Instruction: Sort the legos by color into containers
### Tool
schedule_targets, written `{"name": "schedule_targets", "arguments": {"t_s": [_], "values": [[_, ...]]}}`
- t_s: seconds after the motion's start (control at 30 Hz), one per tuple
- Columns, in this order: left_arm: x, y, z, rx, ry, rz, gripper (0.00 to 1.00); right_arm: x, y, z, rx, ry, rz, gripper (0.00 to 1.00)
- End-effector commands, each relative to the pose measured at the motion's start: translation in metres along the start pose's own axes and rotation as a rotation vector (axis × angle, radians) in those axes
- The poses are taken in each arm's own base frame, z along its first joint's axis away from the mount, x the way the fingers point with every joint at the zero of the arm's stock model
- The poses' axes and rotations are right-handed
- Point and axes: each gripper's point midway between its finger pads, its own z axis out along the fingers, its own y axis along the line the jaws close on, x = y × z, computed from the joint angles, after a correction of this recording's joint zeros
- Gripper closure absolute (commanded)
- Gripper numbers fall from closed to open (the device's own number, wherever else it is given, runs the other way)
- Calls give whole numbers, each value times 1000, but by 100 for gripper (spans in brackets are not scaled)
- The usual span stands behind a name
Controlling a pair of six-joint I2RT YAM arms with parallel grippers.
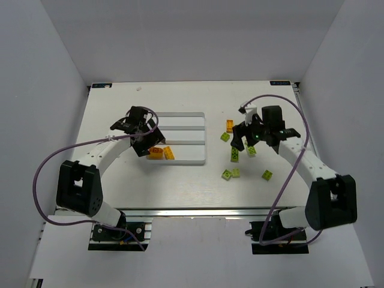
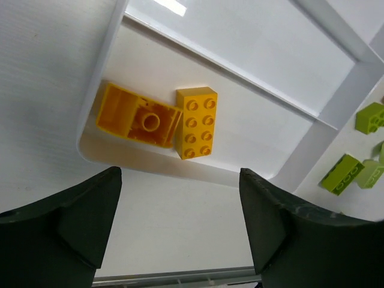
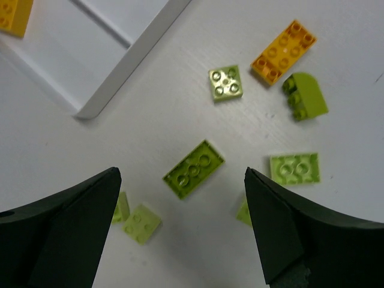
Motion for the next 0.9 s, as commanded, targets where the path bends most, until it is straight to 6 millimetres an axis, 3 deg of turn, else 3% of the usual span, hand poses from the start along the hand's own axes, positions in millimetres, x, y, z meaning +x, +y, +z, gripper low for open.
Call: {"name": "schedule_targets", "arguments": {"t_s": [0.0,0.03,0.07,0.1,0.13,0.17,0.2,0.23,0.27,0.3,0.33,0.4,0.43,0.53,0.6,0.87], "values": [[-11,-25,-28,102,-38,44,10,-34,-19,20,17,-13,-34,11],[-11,-26,-30,111,-35,52,10,-57,-28,22,37,-40,-42,11],[-11,-29,-35,136,-37,94,10,-64,-32,29,48,-35,-37,11],[-13,-32,-39,154,-49,126,10,-67,-42,36,82,-17,-22,13],[-17,-36,-44,175,-70,160,12,-54,-51,56,92,49,47,14],[-19,-36,-49,198,-95,256,12,-81,-65,58,140,25,48,15],[-24,-50,-67,293,-149,328,13,-75,-66,66,139,85,83,17],[-24,-44,-68,310,-172,371,15,-61,-75,88,151,145,144,18],[-26,-43,-74,326,-210,430,15,-85,-86,91,189,120,150,18],[-31,-45,-81,346,-263,455,14,-80,-90,98,202,153,169,18],[-34,-39,-93,343,-325,471,12,-63,-93,113,209,217,220,18],[-38,-41,-103,365,-404,520,11,-72,-106,120,262,201,242,17],[-38,-42,-115,394,-446,528,9,-65,-111,129,273,216,255,17],[-34,-35,-119,416,-505,536,8,-62,-120,139,329,218,319,19],[-28,-26,-110,426,-509,535,7,-58,-121,145,335,220,346,21],[-29,-20,-124,417,-557,549,7,-21,-101,162,299,306,378,31]]}}
